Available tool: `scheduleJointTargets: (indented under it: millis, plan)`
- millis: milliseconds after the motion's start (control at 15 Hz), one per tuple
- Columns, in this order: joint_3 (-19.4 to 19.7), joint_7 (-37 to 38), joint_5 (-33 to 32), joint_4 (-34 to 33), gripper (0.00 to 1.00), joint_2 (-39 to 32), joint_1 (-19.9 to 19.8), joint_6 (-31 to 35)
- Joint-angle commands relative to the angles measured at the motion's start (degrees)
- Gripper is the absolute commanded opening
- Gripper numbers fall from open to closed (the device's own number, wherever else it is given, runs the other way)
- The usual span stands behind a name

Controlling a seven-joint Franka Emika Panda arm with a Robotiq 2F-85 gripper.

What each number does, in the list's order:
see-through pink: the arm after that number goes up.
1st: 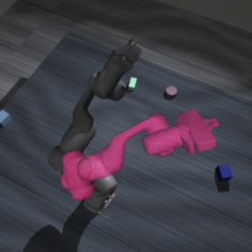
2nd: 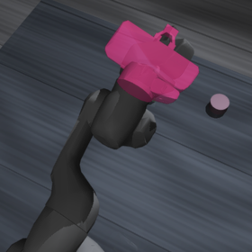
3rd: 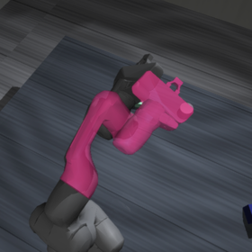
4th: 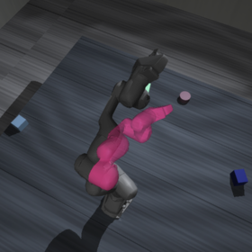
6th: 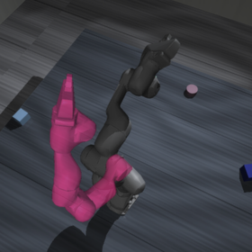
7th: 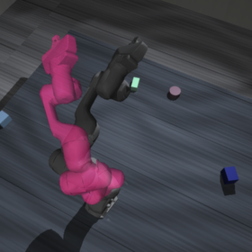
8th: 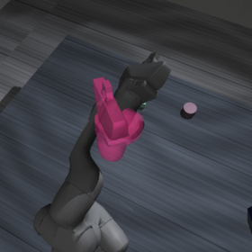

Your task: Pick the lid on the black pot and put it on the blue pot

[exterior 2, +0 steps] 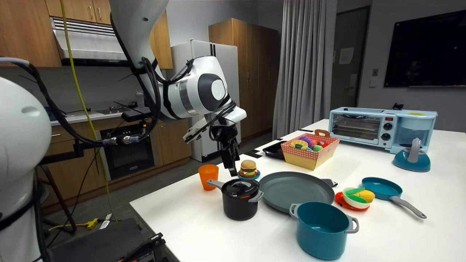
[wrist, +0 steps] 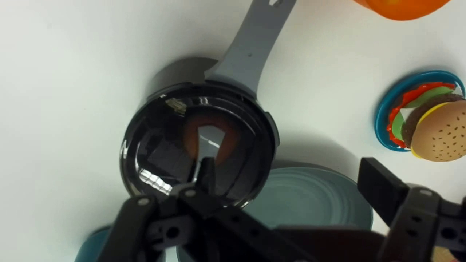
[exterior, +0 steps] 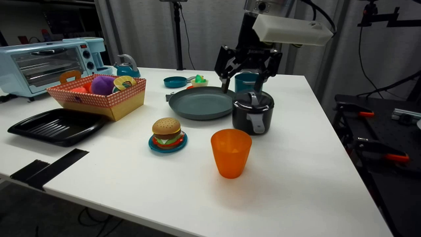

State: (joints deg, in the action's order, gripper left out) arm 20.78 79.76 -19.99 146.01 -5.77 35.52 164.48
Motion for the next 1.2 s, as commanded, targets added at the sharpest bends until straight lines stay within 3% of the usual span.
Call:
scheduleJointTargets:
  millis: [0, 533, 600, 867, 1133]
  plan:
    - [0.4, 0.4, 0.9, 1.7, 1.00, 3.7, -0.4, -2.4]
    - [1.9, -3.5, 5.8, 4.8, 1.00, 5.5, -2.9, -1.4]
    - [-6.9, -3.8, 5.7, 4.9, 1.00, 5.6, -12.3, -1.5]
    - [-14.4, -11.3, 13.5, 4.1, 1.00, 3.8, -20.9, -1.2]
    - [-19.2, -20.1, 22.8, 1.7, 1.00, 1.5, -25.5, -2.5]
